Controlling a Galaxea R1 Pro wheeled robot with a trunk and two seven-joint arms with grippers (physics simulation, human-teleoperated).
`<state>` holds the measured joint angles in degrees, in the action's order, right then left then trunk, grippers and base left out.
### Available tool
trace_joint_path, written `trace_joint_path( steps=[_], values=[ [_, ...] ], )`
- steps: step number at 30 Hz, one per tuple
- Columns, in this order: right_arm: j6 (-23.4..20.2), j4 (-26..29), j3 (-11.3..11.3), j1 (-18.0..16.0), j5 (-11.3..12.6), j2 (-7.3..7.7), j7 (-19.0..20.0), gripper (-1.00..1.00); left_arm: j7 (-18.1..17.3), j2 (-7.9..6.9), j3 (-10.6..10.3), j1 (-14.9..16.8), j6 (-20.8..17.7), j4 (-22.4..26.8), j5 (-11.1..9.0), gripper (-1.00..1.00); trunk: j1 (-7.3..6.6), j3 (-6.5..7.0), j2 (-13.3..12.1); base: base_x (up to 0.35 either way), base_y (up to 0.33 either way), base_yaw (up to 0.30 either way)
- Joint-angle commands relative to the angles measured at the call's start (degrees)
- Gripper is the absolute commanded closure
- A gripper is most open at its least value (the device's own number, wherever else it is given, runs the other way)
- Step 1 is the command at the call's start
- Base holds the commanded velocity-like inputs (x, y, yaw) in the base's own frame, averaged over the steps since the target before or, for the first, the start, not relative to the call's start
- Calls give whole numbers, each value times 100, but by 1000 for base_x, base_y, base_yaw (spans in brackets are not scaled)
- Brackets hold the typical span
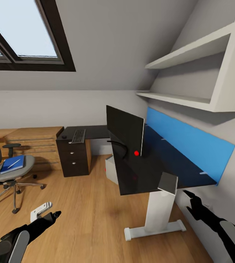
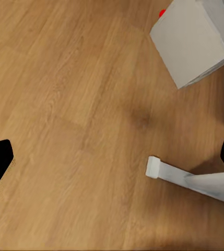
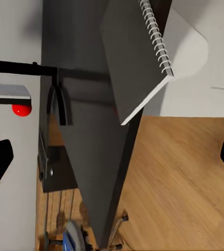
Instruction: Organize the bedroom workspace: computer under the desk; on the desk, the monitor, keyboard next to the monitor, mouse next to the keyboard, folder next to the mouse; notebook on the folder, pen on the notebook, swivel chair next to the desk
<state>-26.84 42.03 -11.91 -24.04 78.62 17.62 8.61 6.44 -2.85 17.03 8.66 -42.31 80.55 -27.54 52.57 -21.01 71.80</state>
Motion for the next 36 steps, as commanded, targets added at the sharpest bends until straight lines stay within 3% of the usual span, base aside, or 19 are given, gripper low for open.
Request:
trace_joint_path(
  steps=[1, 13, 23, 36],
  values=[
    [-36, -2, -48, -4, 13, 7, 9, -100, 51, 0, 0, 4, -27, 32, -41, -100, 23, -25, 46, 0, 0, 0],
    [-20, -13, -185, -4, 8, 26, 16, -100, 50, -2, 2, 4, -39, 125, 41, -100, 286, -241, 527, 0, 0, 0],
    [574, -432, -169, -14, -96, 37, -12, -100, 55, 1, 2, 4, -40, 113, 39, -100, 506, -420, 928, 0, 0, 0],
    [725, -522, -178, -25, -196, 40, -3, -100, 59, 4, 2, 4, -31, 101, 42, -100, 792, -654, 1450, 0, 0, 0]
  ],
)
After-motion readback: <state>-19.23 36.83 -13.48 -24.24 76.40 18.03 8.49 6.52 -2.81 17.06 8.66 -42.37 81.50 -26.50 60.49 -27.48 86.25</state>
